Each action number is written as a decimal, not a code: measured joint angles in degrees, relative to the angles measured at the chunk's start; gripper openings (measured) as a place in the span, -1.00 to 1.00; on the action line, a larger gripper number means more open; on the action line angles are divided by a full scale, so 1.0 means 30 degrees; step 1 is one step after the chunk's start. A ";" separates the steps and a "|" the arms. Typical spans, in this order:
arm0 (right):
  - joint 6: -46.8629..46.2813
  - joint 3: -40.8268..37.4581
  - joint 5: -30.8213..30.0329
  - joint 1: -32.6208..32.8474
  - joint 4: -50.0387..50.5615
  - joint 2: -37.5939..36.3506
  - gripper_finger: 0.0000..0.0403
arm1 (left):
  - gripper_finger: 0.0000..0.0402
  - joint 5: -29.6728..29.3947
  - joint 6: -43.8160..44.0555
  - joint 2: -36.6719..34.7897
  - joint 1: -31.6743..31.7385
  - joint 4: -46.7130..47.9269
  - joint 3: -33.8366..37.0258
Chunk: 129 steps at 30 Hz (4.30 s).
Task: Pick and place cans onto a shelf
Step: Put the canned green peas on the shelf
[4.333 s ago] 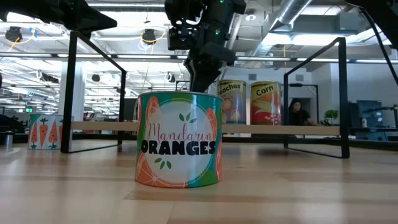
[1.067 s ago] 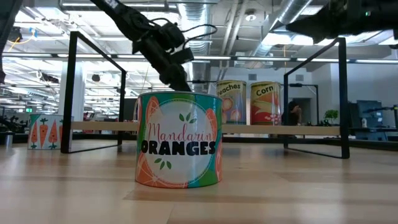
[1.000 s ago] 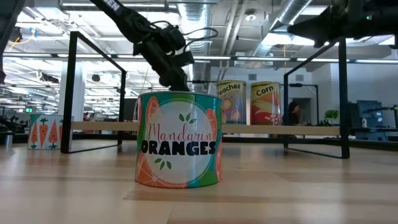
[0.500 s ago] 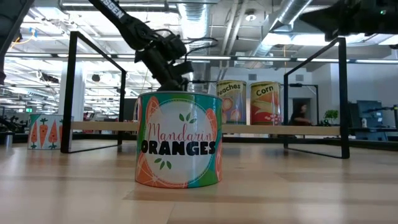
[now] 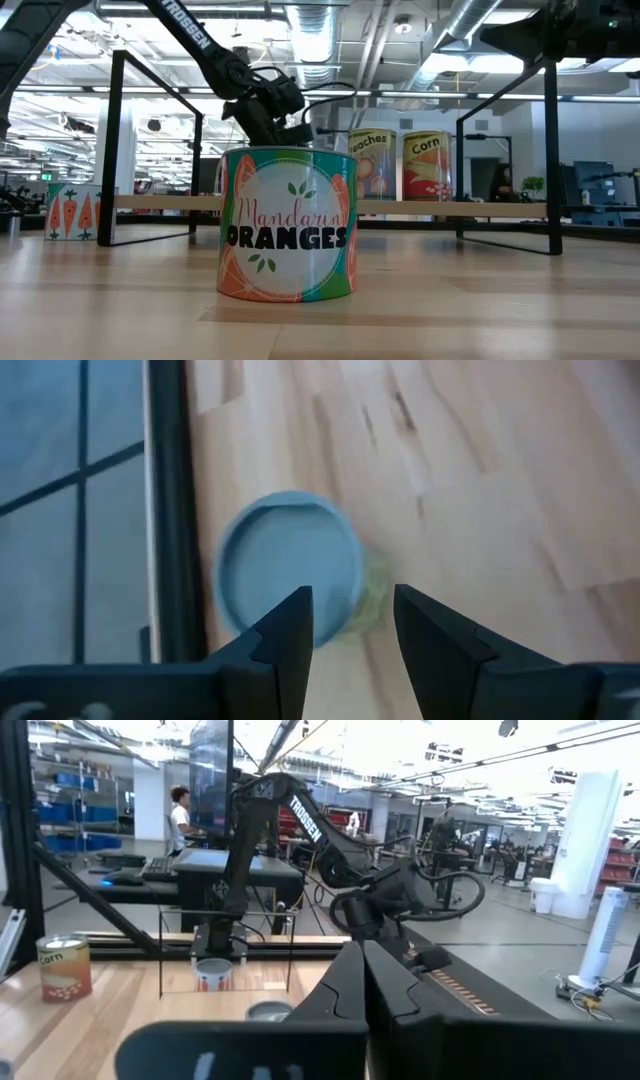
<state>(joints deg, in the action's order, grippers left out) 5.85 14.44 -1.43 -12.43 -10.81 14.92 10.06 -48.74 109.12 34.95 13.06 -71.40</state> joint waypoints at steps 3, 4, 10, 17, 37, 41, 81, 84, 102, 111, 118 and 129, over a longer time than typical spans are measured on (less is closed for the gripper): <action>0.0009 0.0000 0.0009 0.0016 -0.0029 0.0000 -0.98 | -0.35 0.0028 -0.0452 0.0130 0.0044 -0.0554 -0.0022; 0.0022 0.0000 0.0015 0.0014 -0.0022 0.0000 -0.97 | -0.35 0.0036 -0.0530 0.0172 0.0048 -0.0449 -0.0015; 0.0100 0.0000 0.0015 0.0018 -0.0019 0.0000 -0.98 | -0.35 -0.0438 -0.1611 0.1110 -0.0119 -0.1109 -0.0022; 0.0095 0.0000 0.0022 0.0003 0.0007 0.0000 -0.96 | -0.53 -0.0477 -0.1864 0.1110 -0.0168 -0.1262 -0.0022; 0.0563 -0.0500 0.1071 0.0012 0.1576 -0.1354 -0.98 | -1.00 -0.1088 -0.0292 -0.3081 -0.0304 0.3994 -0.3486; 0.0361 -0.1685 0.1068 0.0018 0.0872 -0.2236 -0.98 | -1.00 -0.1272 0.1036 -0.5317 -0.0911 0.4823 -0.3364; -0.0430 -0.3019 0.0941 0.0156 -0.0638 -0.3859 -0.98 | -1.00 -0.6020 1.7816 -0.6849 -1.0239 1.3109 -0.0564; -0.0350 -0.3016 0.0969 0.0156 -0.0743 -0.3861 -0.98 | -1.00 -0.6051 1.7847 -0.6849 -1.0225 1.2320 0.0182; -0.0288 -0.3016 0.0998 0.0156 -0.0721 -0.3861 -0.98 | -1.00 -0.5164 1.7535 -0.6608 -1.0021 0.9840 0.1770; -0.0284 -0.3016 0.1013 0.0156 -0.0736 -0.3861 -0.98 | -1.00 -0.5155 1.7497 -0.6360 -1.0021 0.9741 0.1763; -0.0284 -0.3016 0.1027 0.0156 -0.0720 -0.3859 -0.97 | -0.87 -0.5235 1.7527 -0.6360 -1.0021 0.9908 0.1763; -0.0284 -0.3016 0.1035 0.0156 -0.0720 -0.3861 -0.98 | -0.74 -0.5503 1.7468 -0.6360 -1.0013 1.0061 0.1763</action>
<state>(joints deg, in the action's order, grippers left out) 4.99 5.39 1.67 -11.97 -12.97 3.33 -6.45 3.66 90.04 4.91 43.24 -66.11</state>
